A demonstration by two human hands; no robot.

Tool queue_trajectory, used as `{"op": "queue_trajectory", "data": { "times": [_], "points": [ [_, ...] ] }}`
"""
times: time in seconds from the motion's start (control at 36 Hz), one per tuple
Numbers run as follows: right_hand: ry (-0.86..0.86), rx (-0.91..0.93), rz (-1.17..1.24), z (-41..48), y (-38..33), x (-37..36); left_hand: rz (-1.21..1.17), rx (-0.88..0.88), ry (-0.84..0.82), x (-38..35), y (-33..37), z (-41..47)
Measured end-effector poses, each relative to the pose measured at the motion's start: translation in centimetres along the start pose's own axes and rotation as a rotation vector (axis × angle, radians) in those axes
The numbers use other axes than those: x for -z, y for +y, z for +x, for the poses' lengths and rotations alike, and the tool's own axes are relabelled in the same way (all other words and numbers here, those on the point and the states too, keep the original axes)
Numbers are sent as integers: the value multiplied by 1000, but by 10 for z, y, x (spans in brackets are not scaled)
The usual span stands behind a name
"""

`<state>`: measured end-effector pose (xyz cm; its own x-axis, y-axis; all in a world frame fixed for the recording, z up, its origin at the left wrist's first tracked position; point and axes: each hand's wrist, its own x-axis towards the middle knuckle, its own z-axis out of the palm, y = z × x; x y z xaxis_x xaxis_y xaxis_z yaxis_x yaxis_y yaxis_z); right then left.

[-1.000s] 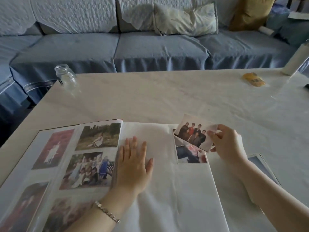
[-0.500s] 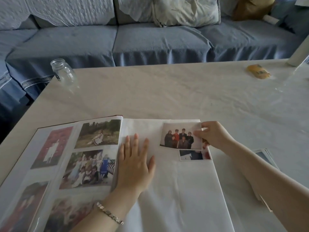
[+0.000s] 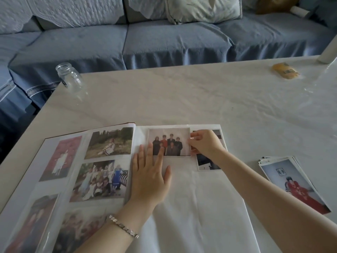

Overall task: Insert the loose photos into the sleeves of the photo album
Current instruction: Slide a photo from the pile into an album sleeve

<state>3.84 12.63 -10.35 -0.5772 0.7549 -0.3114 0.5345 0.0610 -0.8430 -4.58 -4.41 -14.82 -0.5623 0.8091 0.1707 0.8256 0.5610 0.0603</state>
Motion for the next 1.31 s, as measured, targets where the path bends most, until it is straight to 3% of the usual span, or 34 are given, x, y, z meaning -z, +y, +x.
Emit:
{"op": "queue_trajectory", "data": {
  "times": [0.25, 0.39, 0.58, 0.69, 0.81, 1.0, 1.31],
  "points": [
    [75, -29, 33, -1, 4, -3, -51, 30, -57, 1, 1, -2],
    [-25, -135, 224, 0, -7, -6, -24, 22, -35, 0, 1, 1],
    [-90, -107, 24, 8, -13, -11, -17, 24, -46, -2, 1, 0],
    [-174, -155, 147, 5, -15, -4, -9, 26, -46, -3, 0, 0],
    [-97, -189, 283, -1, -18, -1, -35, 21, -57, -1, 0, 1],
    [49, 11, -46, -6, -11, -14, -85, 28, -50, 0, 1, 1],
    [218, 195, -112, -19, -2, -27, -98, 32, -113, 0, 1, 0]
  ]
}}
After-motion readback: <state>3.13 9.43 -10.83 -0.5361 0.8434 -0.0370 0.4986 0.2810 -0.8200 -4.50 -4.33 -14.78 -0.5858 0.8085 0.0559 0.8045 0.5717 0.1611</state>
